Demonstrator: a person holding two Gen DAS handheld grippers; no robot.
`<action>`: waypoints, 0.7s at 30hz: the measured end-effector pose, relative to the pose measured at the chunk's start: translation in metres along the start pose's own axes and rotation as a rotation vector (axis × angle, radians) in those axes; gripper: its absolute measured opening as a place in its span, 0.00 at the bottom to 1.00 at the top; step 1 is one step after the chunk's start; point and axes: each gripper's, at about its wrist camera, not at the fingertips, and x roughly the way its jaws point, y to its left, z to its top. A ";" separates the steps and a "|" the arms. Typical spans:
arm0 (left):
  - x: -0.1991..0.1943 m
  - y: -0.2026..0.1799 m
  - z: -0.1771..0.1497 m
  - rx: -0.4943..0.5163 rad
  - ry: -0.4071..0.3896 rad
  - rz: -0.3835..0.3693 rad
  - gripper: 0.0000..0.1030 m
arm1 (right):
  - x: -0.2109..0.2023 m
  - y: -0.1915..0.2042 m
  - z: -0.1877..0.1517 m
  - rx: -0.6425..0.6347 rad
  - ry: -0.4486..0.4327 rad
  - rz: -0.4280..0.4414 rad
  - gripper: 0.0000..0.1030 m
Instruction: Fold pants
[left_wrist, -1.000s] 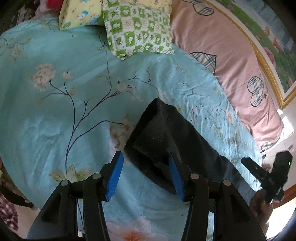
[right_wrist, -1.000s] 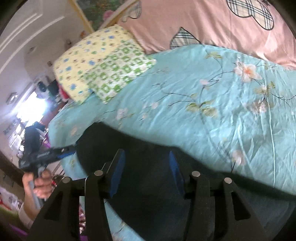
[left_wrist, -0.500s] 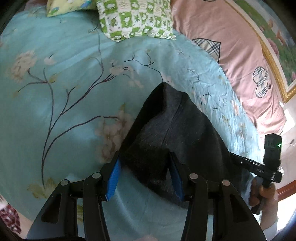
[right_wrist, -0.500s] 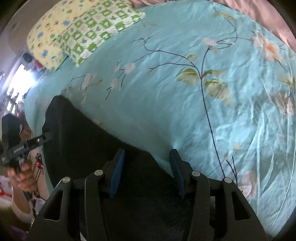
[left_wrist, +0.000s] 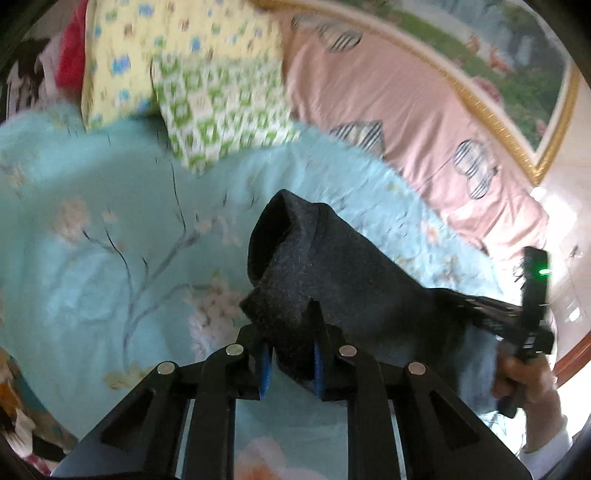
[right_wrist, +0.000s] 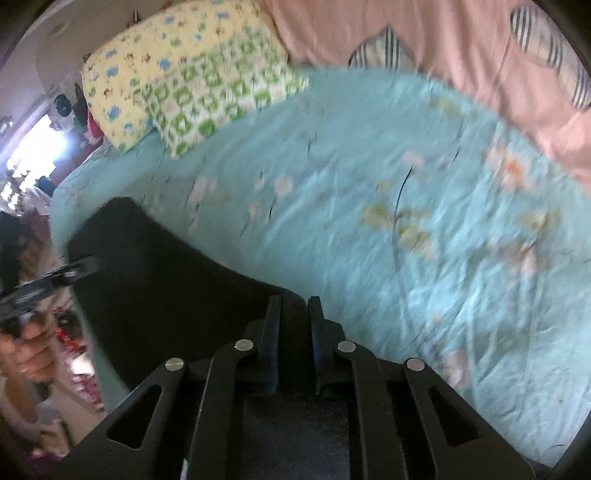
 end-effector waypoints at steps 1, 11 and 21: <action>-0.008 -0.001 0.001 0.017 -0.018 0.009 0.16 | 0.001 0.005 0.001 -0.011 -0.019 -0.016 0.14; 0.037 0.041 -0.012 0.046 0.105 0.118 0.21 | 0.066 0.017 -0.009 0.123 -0.049 -0.054 0.26; -0.014 0.017 -0.004 0.090 -0.042 0.154 0.37 | -0.036 0.005 -0.049 0.258 -0.205 -0.019 0.42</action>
